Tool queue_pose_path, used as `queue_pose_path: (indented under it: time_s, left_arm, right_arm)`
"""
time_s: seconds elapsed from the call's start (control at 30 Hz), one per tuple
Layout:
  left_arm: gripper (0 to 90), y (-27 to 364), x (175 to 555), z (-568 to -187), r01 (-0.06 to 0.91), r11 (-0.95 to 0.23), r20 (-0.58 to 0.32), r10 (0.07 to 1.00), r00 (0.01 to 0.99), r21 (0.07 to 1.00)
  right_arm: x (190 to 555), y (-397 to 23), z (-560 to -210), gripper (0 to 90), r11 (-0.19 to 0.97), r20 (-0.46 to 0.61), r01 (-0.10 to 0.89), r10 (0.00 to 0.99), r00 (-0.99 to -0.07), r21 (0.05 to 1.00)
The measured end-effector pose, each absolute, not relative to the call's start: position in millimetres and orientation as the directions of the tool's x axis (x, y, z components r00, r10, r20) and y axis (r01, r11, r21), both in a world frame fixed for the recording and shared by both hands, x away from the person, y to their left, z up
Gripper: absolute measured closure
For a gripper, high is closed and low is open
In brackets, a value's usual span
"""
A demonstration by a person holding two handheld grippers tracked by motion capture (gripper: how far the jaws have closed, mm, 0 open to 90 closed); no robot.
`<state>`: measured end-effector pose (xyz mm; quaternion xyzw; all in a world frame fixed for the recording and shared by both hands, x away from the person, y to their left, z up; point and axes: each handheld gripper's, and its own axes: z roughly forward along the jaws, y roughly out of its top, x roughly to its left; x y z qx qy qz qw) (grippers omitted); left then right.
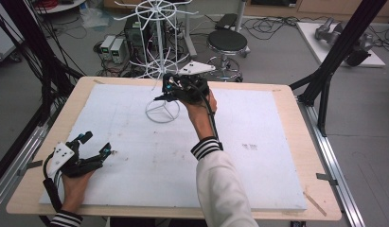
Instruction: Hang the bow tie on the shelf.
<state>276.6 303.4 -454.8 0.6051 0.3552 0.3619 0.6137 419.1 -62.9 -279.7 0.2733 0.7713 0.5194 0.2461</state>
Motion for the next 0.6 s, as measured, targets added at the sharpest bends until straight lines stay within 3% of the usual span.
queue_pose_path:
  time_s: [0.23, 0.5, 0.6]
  left_arm:
    - [16.5, 304, 277, -455, -0.007, 0.007, -0.003, 0.873, 0.487, 1.0]
    - [16.5, 303, 277, -455, -0.011, 0.007, -0.001, 0.873, 0.487, 1.0]
    - [16.5, 303, 277, -455, -0.012, 0.004, 0.002, 0.874, 0.486, 1.0]
  right_arm:
    - [416, -67, -277, 55.1, 0.299, -0.093, 0.166, 0.691, -0.717, 0.94]
    - [401, -83, -270, 15.7, 0.257, -0.074, 0.166, 0.718, -0.692, 0.952]
    - [384, -101, -265, 12.5, 0.253, -0.087, 0.141, 0.714, -0.695, 0.957]
